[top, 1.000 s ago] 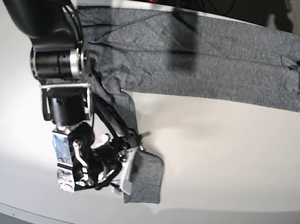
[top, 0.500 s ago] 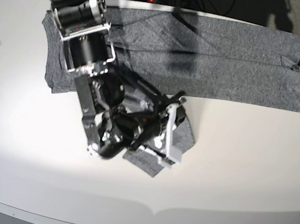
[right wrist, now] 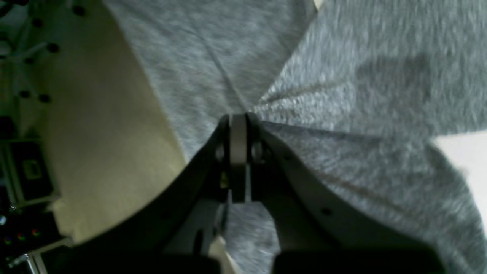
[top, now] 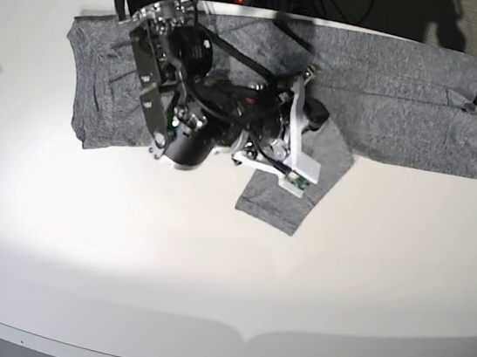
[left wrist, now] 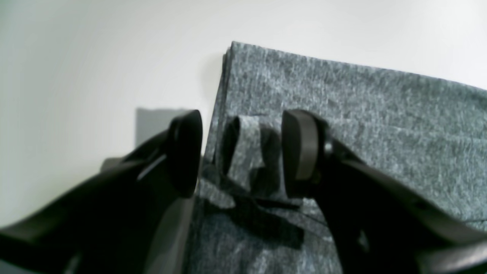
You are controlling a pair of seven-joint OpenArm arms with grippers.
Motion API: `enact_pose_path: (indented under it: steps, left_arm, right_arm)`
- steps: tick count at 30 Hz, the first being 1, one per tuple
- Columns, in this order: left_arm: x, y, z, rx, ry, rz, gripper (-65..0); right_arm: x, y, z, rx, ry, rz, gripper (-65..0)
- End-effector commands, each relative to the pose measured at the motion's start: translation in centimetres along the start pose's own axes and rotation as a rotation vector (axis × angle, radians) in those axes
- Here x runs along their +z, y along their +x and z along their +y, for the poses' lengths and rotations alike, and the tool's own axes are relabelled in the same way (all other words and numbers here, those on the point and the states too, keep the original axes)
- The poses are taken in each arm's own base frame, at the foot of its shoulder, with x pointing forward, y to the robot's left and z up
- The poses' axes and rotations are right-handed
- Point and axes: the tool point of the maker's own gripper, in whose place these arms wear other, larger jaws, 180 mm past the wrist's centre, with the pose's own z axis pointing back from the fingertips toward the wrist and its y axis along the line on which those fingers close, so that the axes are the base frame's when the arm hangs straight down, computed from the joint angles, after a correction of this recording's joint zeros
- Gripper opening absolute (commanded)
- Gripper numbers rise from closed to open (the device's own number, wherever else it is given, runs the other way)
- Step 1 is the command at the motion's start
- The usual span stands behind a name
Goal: Fold the T-shirt properly
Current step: 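Grasp the sleeve cuff with the right gripper and fold it inward, then release the sleeve and press the folded sleeve flat with the left gripper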
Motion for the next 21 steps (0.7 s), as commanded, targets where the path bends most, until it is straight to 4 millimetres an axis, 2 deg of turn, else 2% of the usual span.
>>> enact_pose_path:
  steps: [1,11,19,20,21]
  left_arm:
    - [0.2,1.7,0.5,-0.014,0.003,-0.051,-32.4]
    - [0.2,1.7,0.5,-0.014,0.003,-0.049,-32.4]
    - [0.3,1.6,0.5,-0.013,0.003,-0.046,-32.4]
    - [0.3,1.6,0.5,-0.014,0.004,-0.046,-32.4]
    - [0.3,1.6,0.5,-0.014,0.004,-0.046,-32.4]
  right_arm:
    - [0.3,1.2,0.5,0.013,0.015,-0.044,-65.0]
    - [-1.9,-0.2,4.3,-0.005,0.105,-0.062,-65.0]
    - [-2.4,-0.9,4.5,-0.003,0.086,-0.047,-65.0]
    - [-2.4,-0.8,4.5,-0.003,0.086,-0.051,-63.4]
    - [-2.4,-0.8,4.5,-0.004,0.087,-0.053,-56.9]
